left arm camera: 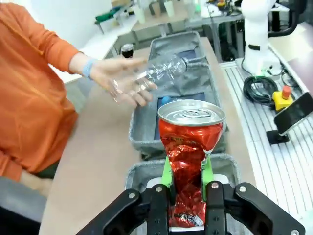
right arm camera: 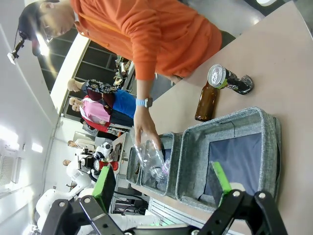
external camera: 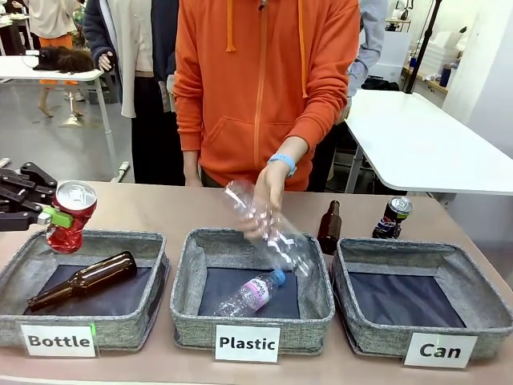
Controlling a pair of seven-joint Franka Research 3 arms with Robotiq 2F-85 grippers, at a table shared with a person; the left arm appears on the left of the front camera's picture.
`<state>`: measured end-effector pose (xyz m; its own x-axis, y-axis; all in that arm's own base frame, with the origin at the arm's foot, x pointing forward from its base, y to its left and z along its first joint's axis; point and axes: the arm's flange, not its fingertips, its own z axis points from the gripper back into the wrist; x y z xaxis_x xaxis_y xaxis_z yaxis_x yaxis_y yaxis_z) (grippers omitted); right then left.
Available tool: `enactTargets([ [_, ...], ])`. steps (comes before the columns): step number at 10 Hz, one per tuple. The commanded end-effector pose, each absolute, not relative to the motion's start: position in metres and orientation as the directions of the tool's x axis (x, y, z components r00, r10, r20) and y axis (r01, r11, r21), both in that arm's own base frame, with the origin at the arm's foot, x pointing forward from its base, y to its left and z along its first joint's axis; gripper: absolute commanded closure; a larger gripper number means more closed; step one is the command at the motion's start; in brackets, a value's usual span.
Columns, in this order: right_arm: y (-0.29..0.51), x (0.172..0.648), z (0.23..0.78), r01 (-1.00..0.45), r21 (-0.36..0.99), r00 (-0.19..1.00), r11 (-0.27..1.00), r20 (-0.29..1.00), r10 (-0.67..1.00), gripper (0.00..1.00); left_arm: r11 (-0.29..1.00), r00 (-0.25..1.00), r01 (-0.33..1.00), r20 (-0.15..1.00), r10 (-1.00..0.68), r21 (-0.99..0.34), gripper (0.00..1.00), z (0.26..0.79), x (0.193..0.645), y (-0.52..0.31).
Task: Sort the can waste into the basket.
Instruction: Pick up the can waste from the table and place it in the right Fabric basket.
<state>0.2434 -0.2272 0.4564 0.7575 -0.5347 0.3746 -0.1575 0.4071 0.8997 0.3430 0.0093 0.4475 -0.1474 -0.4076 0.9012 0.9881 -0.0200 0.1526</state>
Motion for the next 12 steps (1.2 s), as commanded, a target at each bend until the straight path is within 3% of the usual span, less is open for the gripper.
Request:
enactTargets([
  [1, -0.228, 0.245, 0.457, -0.191, 0.895, 0.743, 0.403, 0.401, -0.537, 0.0, -0.139, -0.218, 0.973, 0.926, -0.309, 0.183, 0.74, 0.478, 0.349, -0.058],
  [3, -0.228, 0.245, 0.457, -0.191, 0.895, 0.743, 0.403, 0.401, -0.537, 0.0, -0.107, -0.201, 0.979, 0.87, -0.45, 0.171, 0.74, 0.504, 0.367, -0.087],
  [12, -0.228, 0.245, 0.457, -0.191, 0.895, 0.743, 0.403, 0.401, -0.537, 0.0, -0.053, -0.081, 0.997, 0.892, -0.446, 0.064, 0.74, 0.502, 0.373, -0.104],
])
